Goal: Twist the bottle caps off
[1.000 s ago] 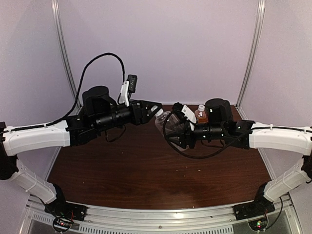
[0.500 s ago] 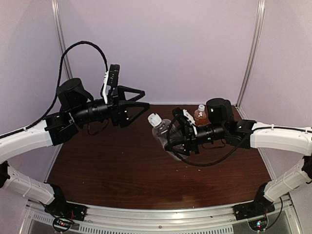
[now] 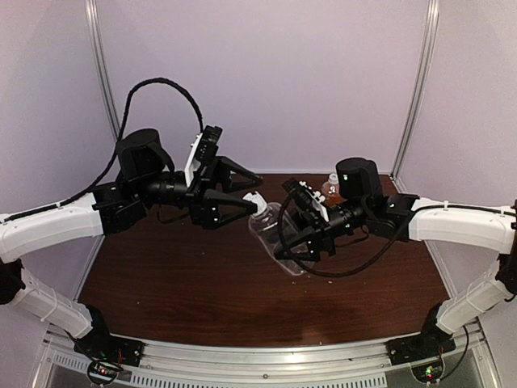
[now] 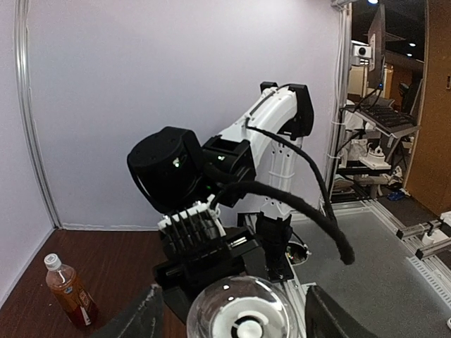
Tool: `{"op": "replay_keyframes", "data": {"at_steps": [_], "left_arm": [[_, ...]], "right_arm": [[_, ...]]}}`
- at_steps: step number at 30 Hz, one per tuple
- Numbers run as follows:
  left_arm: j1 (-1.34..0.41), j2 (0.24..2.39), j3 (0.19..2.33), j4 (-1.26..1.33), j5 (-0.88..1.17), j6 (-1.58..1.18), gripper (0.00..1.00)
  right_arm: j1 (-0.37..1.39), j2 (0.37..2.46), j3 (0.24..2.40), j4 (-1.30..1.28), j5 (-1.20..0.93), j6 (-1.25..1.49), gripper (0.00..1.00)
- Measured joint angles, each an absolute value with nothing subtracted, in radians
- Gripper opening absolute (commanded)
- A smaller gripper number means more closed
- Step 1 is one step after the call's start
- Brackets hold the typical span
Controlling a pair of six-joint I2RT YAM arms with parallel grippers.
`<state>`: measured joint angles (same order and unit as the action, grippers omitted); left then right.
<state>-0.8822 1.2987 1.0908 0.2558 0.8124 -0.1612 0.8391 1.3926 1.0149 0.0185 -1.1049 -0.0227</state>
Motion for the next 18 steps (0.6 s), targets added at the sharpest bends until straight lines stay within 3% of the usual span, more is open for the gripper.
{"op": "replay_keyframes", "data": {"at_steps": [14, 18], "left_arm": [[-0.882, 1.346, 1.100, 0.284, 0.908, -0.184, 0.44], [-0.882, 1.346, 1.100, 0.289, 0.909, -0.189, 0.42]], "right_arm": [[0.839, 1.408, 1.024, 0.019, -1.141, -0.015, 0.46], [0.839, 1.409, 1.024, 0.020, -1.140, -0.015, 0.46]]}}
